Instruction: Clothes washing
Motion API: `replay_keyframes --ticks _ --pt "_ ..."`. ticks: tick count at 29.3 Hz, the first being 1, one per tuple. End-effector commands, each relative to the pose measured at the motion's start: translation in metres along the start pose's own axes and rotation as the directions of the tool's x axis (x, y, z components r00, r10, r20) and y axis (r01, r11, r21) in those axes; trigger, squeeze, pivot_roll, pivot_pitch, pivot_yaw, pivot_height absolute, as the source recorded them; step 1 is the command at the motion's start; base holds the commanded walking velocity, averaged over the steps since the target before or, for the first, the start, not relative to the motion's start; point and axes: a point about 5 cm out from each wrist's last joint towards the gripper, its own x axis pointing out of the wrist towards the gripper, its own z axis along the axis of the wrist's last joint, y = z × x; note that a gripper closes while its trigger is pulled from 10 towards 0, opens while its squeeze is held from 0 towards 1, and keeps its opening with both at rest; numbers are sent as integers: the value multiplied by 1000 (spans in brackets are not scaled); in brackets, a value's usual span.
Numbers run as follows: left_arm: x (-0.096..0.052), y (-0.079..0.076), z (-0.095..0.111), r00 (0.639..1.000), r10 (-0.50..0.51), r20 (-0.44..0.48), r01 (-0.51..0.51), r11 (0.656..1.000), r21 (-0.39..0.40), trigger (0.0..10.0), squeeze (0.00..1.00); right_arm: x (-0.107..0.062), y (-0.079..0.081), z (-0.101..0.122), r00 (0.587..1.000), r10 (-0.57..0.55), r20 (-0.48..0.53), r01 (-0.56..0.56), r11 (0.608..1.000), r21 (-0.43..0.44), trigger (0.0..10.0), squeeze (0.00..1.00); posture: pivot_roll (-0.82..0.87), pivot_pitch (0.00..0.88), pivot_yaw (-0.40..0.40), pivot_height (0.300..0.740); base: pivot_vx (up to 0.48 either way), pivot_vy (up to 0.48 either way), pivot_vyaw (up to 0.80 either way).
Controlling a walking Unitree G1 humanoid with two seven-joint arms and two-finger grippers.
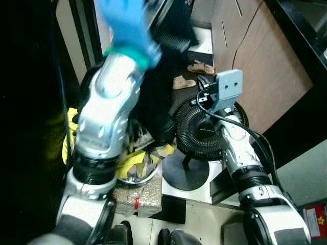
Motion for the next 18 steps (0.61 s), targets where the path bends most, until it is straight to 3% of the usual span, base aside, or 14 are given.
replay_keyframes --ticks 1,5,7,13,14,18 --pt "10 -1 8 999 -7 38 7 1000 -11 10000 0 0 -3 -1 1000 -17 -2 17 1000 6 10000 0 52 24 -27 740 0 0 0" --pt "18 3 12 998 1 57 -1 1000 1 10000 0 0 -3 -1 1000 -20 0 20 1000 8 10000 0 47 21 -19 740 0 0 0" --pt "35 12 22 995 22 93 -23 1000 5 10000 0 -1 -4 -1 1000 -30 4 30 1000 9 10000 0 38 15 -8 740 0 0 0" --pt "43 19 29 993 39 111 -39 999 -4 10000 0 -1 -5 -1 999 -37 6 37 999 9 10000 0 38 12 -6 740 0 0 0" --pt "51 28 40 988 65 139 -62 998 -29 10000 0 -2 -6 0 999 -43 9 43 999 9 10000 0 39 9 -4 740 0 0 0" --pt "54 34 45 985 84 148 -80 996 -34 10000 0 -2 -6 1 999 -46 16 46 999 9 10000 0 40 0 5 740 0 0 0"
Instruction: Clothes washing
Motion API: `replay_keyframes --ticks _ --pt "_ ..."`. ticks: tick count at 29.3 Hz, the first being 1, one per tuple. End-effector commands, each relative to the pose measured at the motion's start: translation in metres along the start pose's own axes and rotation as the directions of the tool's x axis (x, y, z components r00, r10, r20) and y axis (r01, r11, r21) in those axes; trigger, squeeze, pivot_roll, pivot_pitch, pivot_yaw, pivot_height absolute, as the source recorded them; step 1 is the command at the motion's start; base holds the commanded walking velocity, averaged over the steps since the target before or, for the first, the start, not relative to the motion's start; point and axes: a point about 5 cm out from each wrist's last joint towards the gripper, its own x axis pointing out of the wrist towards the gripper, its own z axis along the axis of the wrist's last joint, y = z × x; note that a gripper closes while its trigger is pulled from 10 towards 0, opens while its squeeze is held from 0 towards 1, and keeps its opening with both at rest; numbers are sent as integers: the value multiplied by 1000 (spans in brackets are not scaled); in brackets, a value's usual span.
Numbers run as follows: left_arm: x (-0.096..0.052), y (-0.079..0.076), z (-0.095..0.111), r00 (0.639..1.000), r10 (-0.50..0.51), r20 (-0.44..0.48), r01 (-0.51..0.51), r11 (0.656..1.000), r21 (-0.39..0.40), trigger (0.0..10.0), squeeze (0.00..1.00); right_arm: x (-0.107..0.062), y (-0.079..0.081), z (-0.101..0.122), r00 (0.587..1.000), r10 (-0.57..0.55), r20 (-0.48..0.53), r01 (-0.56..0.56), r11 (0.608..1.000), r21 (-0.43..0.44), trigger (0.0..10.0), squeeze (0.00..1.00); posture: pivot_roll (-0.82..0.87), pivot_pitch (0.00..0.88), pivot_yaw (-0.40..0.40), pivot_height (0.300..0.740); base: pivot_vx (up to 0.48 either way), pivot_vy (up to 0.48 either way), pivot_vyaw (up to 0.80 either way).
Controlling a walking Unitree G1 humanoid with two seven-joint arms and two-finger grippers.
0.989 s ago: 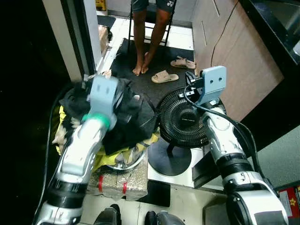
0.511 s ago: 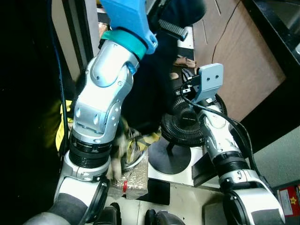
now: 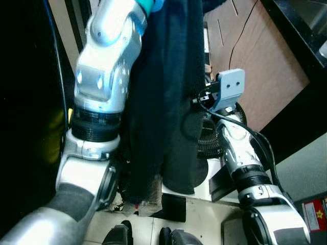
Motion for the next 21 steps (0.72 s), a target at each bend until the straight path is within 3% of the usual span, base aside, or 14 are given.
replay_keyframes --ticks 1,2,3,4,5,6,7,8,9,10,12,15,21 --pt "-2 0 7 999 -14 29 13 1000 21 10000 0 -1 -4 5 999 -22 31 22 1000 7 10000 0 35 0 12 740 0 0 0" --pt "-2 0 7 999 -14 29 13 1000 21 10000 0 -1 -4 5 999 -22 31 22 1000 7 10000 0 35 0 12 740 0 0 0" --pt "-27 7 -19 996 -6 -85 13 997 82 10000 0 0 -6 17 996 -33 81 32 999 15 10000 0 26 0 23 740 0 0 0" --pt "-27 7 -19 996 -6 -85 13 997 82 10000 0 0 -6 17 996 -33 81 32 999 15 10000 0 26 0 23 740 0 0 0" --pt "-57 13 -42 978 14 -207 8 994 106 10000 0 0 -8 30 990 -41 134 37 999 25 10000 0 29 0 26 740 0 0 0" --pt "-57 13 -42 978 14 -207 8 994 106 10000 0 0 -8 30 990 -41 134 37 999 25 10000 0 29 0 26 740 0 0 0" --pt "-83 17 -55 957 39 -287 -7 994 112 10000 0 0 -10 41 984 -40 175 35 999 28 10000 0 36 0 25 740 0 0 0" --pt "-83 17 -55 957 39 -287 -7 994 112 10000 0 0 -10 41 984 -40 175 35 999 28 10000 0 36 0 25 740 0 0 0" --pt "-99 26 -60 943 102 -317 -72 992 106 10000 0 -1 -11 50 978 -29 206 24 999 24 10000 0 46 0 14 740 0 0 0" --pt "-99 26 -60 943 102 -317 -72 992 106 10000 0 -1 -11 50 978 -29 206 24 999 24 10000 0 46 0 14 740 0 0 0" --pt "-112 46 -65 922 209 -327 -193 978 79 10000 0 -1 -11 58 973 0 231 -3 1000 11 10000 0 44 0 7 740 0 0 0" --pt "-120 58 -72 910 235 -341 -205 971 122 10000 0 0 -10 63 969 31 244 -27 999 -20 10000 0 31 0 -4 740 0 0 0" --pt "-126 59 -71 911 227 -345 -189 972 140 10000 0 0 -13 77 961 50 273 -40 998 -42 10000 0 26 0 -23 740 0 0 0"
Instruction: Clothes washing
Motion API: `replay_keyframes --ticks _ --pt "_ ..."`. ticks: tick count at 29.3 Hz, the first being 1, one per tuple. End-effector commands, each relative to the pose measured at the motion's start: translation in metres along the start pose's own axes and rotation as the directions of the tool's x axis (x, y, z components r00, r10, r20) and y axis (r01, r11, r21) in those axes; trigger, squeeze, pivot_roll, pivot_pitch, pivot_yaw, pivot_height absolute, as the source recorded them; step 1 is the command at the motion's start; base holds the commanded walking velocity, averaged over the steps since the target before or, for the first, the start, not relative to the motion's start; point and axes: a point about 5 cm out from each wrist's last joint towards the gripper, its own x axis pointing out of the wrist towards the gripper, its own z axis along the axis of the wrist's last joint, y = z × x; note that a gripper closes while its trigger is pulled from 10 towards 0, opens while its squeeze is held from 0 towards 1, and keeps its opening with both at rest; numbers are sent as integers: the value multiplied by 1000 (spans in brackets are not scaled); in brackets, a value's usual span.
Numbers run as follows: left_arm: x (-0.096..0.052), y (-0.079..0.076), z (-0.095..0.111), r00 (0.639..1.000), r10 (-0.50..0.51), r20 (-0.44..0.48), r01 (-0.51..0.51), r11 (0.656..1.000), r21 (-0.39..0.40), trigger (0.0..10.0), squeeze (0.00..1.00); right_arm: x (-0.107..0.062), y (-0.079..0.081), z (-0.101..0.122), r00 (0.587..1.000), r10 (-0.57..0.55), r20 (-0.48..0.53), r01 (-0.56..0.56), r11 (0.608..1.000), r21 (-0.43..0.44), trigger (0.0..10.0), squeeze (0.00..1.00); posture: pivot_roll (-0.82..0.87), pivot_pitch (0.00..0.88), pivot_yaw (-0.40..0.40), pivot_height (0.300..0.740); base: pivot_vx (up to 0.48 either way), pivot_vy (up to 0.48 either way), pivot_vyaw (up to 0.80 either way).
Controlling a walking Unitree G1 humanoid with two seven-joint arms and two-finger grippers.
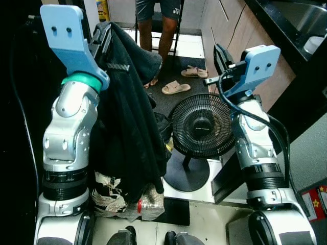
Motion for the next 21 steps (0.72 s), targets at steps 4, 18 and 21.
replay_keyframes --ticks 4,18,21 --pt "2 -19 27 992 -52 113 50 999 21 10000 0 19 -12 48 992 -14 127 15 1000 -11 10000 0 21 0 -36 740 0 0 -200" --pt "11 -26 40 984 -81 161 80 997 13 10000 0 22 -15 63 987 -50 153 47 999 22 10000 0 15 0 -26 740 0 0 -743" --pt "11 -26 39 985 -77 154 76 997 13 10000 0 22 -14 63 989 -49 141 45 999 29 10000 0 17 0 -25 740 0 0 -800"
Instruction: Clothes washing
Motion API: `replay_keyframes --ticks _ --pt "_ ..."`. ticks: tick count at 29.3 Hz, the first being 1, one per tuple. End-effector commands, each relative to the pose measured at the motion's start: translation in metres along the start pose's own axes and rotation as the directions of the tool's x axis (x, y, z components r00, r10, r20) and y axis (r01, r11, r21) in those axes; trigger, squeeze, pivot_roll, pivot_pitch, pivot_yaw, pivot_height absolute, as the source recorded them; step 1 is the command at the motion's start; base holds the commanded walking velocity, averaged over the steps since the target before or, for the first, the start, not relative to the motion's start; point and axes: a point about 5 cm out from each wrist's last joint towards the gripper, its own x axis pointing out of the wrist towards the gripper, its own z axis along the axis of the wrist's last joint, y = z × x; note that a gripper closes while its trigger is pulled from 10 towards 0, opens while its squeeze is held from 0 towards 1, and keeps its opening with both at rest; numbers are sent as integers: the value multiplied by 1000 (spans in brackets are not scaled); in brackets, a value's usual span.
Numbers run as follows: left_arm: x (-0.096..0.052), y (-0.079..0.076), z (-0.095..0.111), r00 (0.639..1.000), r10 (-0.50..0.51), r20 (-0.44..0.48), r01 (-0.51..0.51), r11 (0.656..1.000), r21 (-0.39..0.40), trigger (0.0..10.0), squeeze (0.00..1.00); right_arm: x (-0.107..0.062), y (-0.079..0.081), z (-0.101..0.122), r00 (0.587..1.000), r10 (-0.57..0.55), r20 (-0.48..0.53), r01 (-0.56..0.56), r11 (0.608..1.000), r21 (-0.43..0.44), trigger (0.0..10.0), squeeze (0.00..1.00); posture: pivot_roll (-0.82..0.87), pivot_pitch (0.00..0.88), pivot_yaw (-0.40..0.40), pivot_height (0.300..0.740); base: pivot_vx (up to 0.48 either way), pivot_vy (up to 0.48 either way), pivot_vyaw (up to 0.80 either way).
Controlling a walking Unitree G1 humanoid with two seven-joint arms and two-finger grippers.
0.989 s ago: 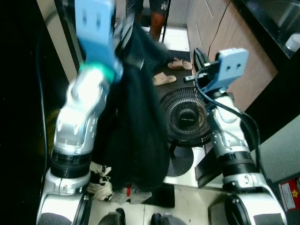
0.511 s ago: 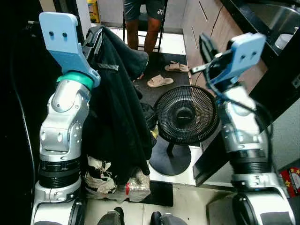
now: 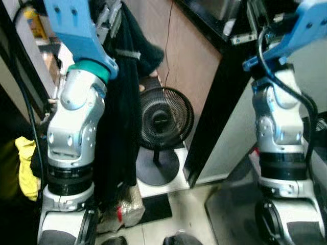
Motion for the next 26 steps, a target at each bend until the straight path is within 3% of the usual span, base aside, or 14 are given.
replay_keyframes --ticks 1,26 --pt "1 -2 5 1000 -6 25 5 1000 6 10000 0 1 1 5 1000 -3 8 2 1000 5 10000 0 17 0 -25 740 0 0 -800" --pt "0 3 0 1000 14 -4 -14 1000 9 10000 0 4 0 4 1000 -22 -7 22 999 41 10000 0 23 0 -25 740 0 0 -800"
